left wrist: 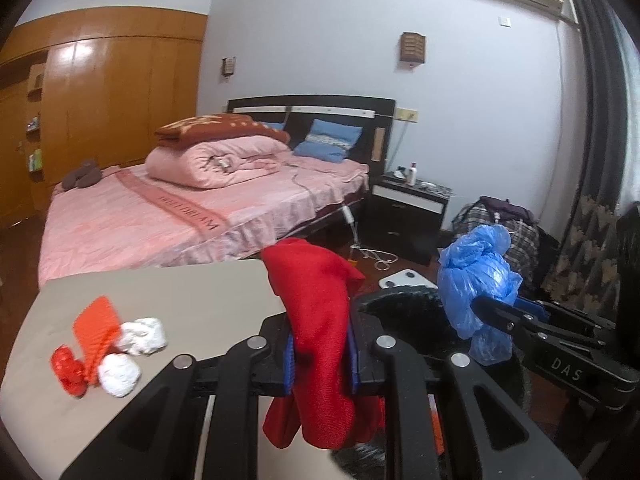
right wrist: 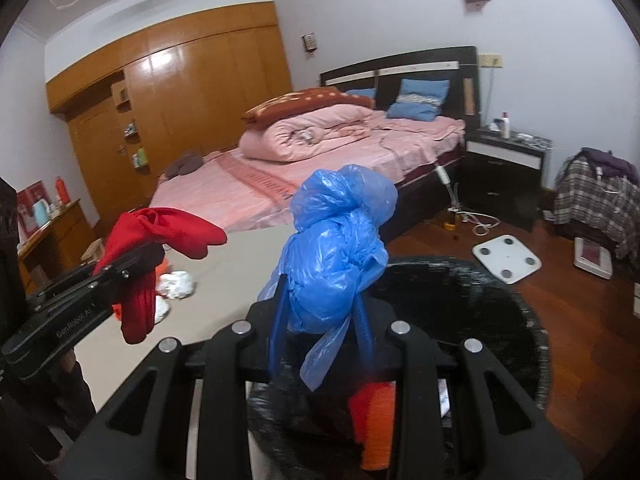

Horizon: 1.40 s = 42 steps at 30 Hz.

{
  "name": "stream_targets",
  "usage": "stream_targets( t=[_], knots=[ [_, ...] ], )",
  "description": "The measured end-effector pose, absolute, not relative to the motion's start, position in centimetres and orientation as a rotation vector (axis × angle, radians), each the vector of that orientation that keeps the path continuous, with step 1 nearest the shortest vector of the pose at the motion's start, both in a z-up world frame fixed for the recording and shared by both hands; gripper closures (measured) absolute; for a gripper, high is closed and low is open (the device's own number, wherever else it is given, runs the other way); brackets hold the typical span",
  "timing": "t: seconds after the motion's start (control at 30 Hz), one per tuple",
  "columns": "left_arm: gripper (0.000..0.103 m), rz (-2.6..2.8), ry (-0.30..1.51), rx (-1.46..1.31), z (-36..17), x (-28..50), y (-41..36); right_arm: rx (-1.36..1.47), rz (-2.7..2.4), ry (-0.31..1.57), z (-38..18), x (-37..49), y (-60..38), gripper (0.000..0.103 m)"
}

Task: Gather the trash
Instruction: 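Carry the red cloth and blue bag over the black bin with both grippers, then open both grippers to drop the red cloth and blue bag into the bin, then move both grippers back over the remaining items on the table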

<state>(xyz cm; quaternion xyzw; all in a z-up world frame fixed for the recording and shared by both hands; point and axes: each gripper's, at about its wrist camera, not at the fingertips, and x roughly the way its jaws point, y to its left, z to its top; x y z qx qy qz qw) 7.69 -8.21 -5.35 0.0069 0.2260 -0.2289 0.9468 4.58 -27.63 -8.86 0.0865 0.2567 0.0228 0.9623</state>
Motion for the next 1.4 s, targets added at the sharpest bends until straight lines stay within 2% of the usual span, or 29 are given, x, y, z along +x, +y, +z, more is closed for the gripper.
stream_targets(
  t=[0.77, 0.83, 0.9, 0.93, 0.97, 1.0, 1.07, 1.1, 1.2, 1.27, 1.4],
  knots=[
    [0.084, -0.655, 0.500, 0.068, -6.8, 8.7, -18.6, 0.181, -0.125, 0.527, -10.3, 2.3, -34.8, 0.074],
    [0.081, -0.675, 0.509, 0.073, -7.1, 8.9, -19.2, 0.178, -0.131, 0.538, -10.7, 2.6, -35.1, 0.073],
    [0.073, -0.705, 0.524, 0.073, -7.4, 8.9, -19.5, 0.175, -0.145, 0.547, -10.9, 2.9, -35.3, 0.068],
    [0.064, -0.714, 0.529, 0.070, -7.5, 9.0, -19.5, 0.174, -0.150, 0.555, -11.2, 3.1, -35.5, 0.064],
    [0.057, -0.720, 0.533, 0.067, -7.6, 9.1, -19.4, 0.172, -0.157, 0.557, -11.4, 3.1, -35.5, 0.055],
    [0.054, -0.719, 0.533, 0.064, -7.6, 9.1, -19.3, 0.171, -0.163, 0.557, -11.5, 3.1, -35.6, 0.046],
    [0.051, -0.712, 0.533, 0.058, -7.5, 9.3, -18.9, 0.173, -0.176, 0.560, -11.7, 3.1, -35.7, 0.036],
    [0.049, -0.701, 0.532, 0.053, -7.5, 9.4, -18.6, 0.175, -0.182, 0.560, -11.8, 3.0, -35.8, 0.026],
    [0.036, -0.658, 0.521, 0.032, -7.3, 9.6, -17.1, 0.174, -0.208, 0.552, -11.9, 2.7, -35.8, 0.010],
    [0.024, -0.619, 0.513, 0.020, -7.1, 9.9, -15.8, 0.179, -0.208, 0.556, -11.9, 2.6, -35.5, 0.006],
    [0.018, -0.541, 0.497, -0.005, -6.6, 10.3, -12.6, 0.183, -0.193, 0.564, -11.8, 2.6, -34.8, 0.006]
  ],
)
